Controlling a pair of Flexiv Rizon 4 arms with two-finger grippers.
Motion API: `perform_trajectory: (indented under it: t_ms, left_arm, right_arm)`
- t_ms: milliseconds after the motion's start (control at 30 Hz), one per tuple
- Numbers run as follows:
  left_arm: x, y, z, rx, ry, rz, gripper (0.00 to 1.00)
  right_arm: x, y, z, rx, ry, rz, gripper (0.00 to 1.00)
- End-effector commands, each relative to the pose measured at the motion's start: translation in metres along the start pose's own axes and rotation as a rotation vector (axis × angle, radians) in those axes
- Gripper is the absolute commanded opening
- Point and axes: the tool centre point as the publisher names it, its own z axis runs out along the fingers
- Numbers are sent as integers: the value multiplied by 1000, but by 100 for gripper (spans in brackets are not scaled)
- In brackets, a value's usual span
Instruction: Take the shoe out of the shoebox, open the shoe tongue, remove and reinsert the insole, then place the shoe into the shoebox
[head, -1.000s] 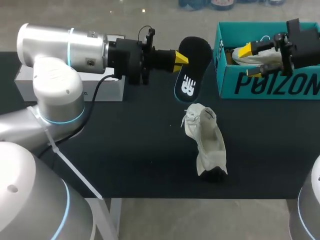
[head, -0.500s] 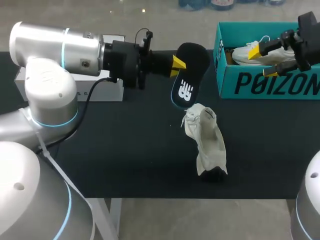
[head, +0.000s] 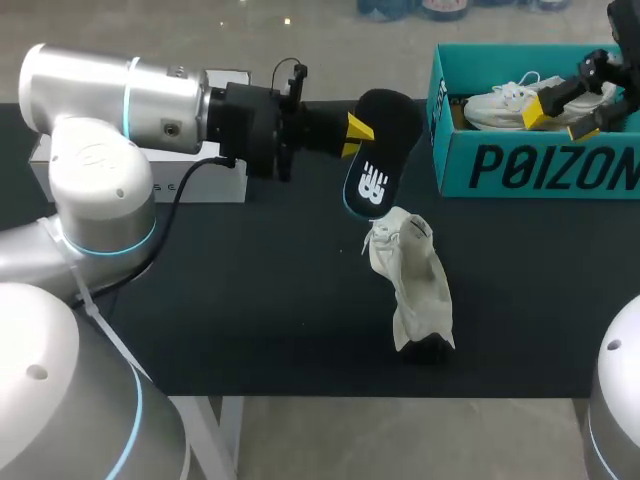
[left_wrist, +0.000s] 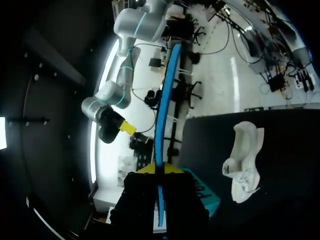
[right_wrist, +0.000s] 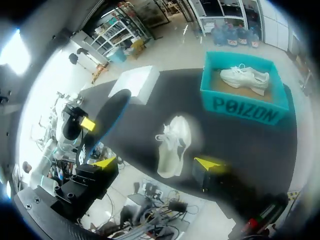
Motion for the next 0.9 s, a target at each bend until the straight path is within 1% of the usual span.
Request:
perform_trajectory:
  t_ms: [33, 167, 267, 367, 500, 667, 733, 800, 900]
  left_arm:
    - [-1, 0, 2, 4, 8, -1, 0]
    - [-1, -2, 6, 12, 11, -3, 0]
    - [-1, -3, 8, 15, 15, -7, 0]
    - [-1, -4, 9, 16, 18, -10, 0]
    - [-1, -5, 10, 16, 21, -12, 0]
    - [-1, -6, 10, 14, 24, -14, 0]
    - [-1, -7, 11, 15, 26, -15, 0]
    - [-2, -7, 12, 16, 27, -14, 0]
    - [-2, -7, 13, 10, 35, -18, 0]
  right_arm:
    - [5, -4, -39, 39, -90, -13, 100]
    - [4, -6, -62, 61, -100, -31, 100]
    - [6, -8, -76, 59, -133, -44, 100]
    - [9, -10, -82, 58, -137, -60, 100]
    - [13, -12, -76, 88, -137, -96, 100]
    - [16, -10, -67, 115, -143, -124, 100]
    - [19, -9, -64, 118, -146, -130, 100]
    - [21, -9, -65, 85, -188, -56, 100]
    - [21, -9, -65, 85, -188, -56, 100]
